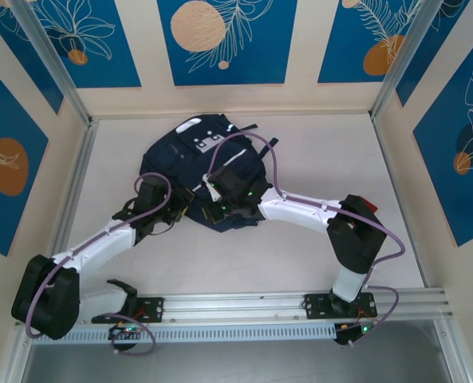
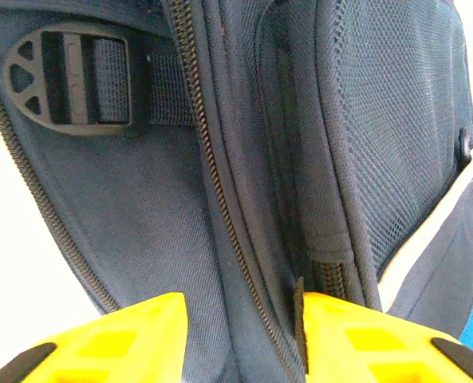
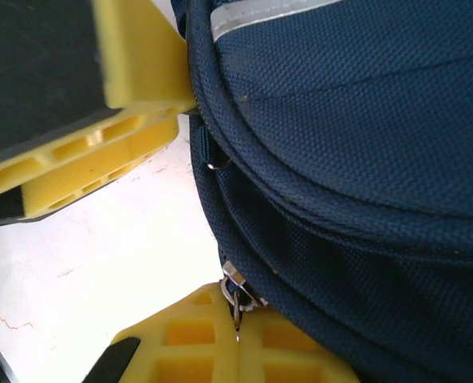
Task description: Pack books, pencil case, and school supplies into a backpack
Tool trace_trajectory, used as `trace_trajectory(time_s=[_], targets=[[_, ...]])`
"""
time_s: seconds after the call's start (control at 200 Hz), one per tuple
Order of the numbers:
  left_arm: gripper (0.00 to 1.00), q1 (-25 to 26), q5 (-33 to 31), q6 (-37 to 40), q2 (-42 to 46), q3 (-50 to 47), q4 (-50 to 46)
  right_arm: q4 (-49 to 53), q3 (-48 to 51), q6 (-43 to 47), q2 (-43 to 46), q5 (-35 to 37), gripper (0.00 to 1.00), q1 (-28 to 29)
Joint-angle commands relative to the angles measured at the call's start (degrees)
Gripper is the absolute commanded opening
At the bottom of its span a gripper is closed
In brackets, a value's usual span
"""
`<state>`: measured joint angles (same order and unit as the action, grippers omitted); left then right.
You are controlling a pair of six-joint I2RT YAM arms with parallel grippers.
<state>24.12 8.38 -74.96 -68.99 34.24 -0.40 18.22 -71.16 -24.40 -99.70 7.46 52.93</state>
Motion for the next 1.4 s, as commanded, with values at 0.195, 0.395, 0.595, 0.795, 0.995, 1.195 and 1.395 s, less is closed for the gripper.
trace_trajectory(time_s=[0.195,0.395,0.595,0.795,0.995,1.195,1.395], targets=[[0.29,0.1,-2.5,-2.1,-5.1,1.3,3.9,0.7,-2.5,0.9,-0.2,-0.6,0.00,2.2],[0.00,0.1,-8.2,-0.9,-5.3,1.9,0.9,12.9,-6.2,-3.6,-0.9,15.1,0.00,2.9],[0.00,0.0,-11.8,4.3,-4.0,4.6,-8.2,25.8,-6.1,-7.3,0.2,31.3,0.00,2.0],[0.00,-0.1,-11.8,8.0,-2.6,5.3,-11.8,24.1,-2.1,-3.4,4.1,31.5,0.00,-3.7],[0.00,-0.2,-11.4,13.7,-1.3,6.2,-17.6,19.0,-2.5,3.7,4.1,26.4,0.00,-11.4],[0.00,-0.3,-9.2,19.7,-1.9,6.4,-22.3,17.1,-6.4,10.8,-0.9,22.3,0.00,-19.8],[0.00,-0.9,-8.7,24.1,-2.7,7.7,-24.7,18.5,-4.2,9.7,1.6,17.9,0.00,-20.6]])
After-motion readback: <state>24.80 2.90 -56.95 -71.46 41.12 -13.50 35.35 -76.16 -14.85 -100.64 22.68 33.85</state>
